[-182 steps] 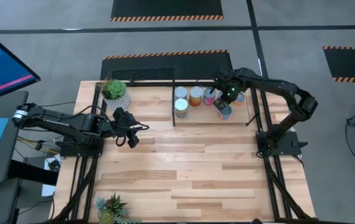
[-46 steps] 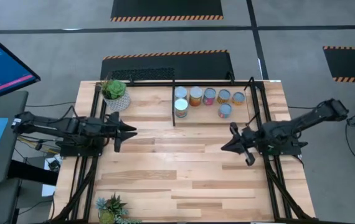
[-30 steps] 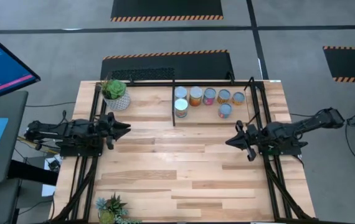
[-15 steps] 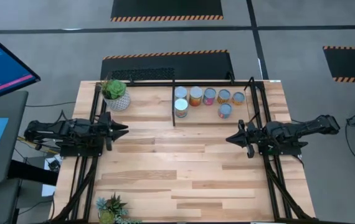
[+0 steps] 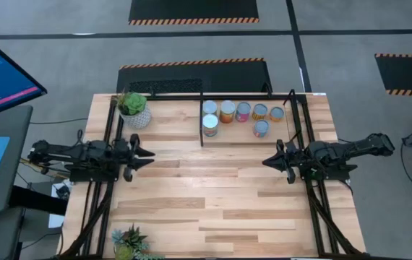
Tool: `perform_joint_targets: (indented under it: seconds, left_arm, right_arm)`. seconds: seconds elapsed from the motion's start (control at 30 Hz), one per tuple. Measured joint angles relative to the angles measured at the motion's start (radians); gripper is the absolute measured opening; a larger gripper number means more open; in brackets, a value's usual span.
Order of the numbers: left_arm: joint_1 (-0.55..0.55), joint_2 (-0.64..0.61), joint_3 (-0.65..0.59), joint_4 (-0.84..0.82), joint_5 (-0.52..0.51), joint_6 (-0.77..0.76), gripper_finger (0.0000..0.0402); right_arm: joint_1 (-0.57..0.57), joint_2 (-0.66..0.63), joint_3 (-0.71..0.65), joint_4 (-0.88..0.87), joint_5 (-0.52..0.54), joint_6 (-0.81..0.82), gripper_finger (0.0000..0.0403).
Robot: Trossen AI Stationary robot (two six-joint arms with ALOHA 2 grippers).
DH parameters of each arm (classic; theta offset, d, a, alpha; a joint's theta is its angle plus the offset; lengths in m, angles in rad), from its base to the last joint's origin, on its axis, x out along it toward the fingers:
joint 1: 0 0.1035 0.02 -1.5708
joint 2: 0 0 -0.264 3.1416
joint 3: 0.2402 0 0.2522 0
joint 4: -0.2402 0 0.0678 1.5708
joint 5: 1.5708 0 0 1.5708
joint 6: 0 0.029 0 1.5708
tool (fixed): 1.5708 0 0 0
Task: Pick and place cans onto a shelf
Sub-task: Return to Home Position
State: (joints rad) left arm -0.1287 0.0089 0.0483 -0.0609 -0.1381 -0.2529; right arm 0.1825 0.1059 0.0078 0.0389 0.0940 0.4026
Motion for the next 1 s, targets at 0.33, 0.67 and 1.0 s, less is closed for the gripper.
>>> perform_joint_targets:
  seconds: [0.33, 0.67, 1.0]
  left_arm:
    - [-0.001, 0.0, -0.024, 0.062, 0.053, 0.154, 0.0105]
    - [-0.001, 0.0, -0.024, 0.062, 0.053, 0.116, 0.0105]
    - [0.0, 0.0, -0.025, 0.061, 0.053, 0.115, 0.0105]
  right_arm:
    - [0.0, 0.0, -0.001, 0.0, 0.0, 0.0, 0.0031]
    - [0.0, 0.0, -0.001, 0.0, 0.0, 0.0, 0.0033]
    - [0.0, 0.0, -0.001, -0.001, 0.0, -0.002, 0.0033]
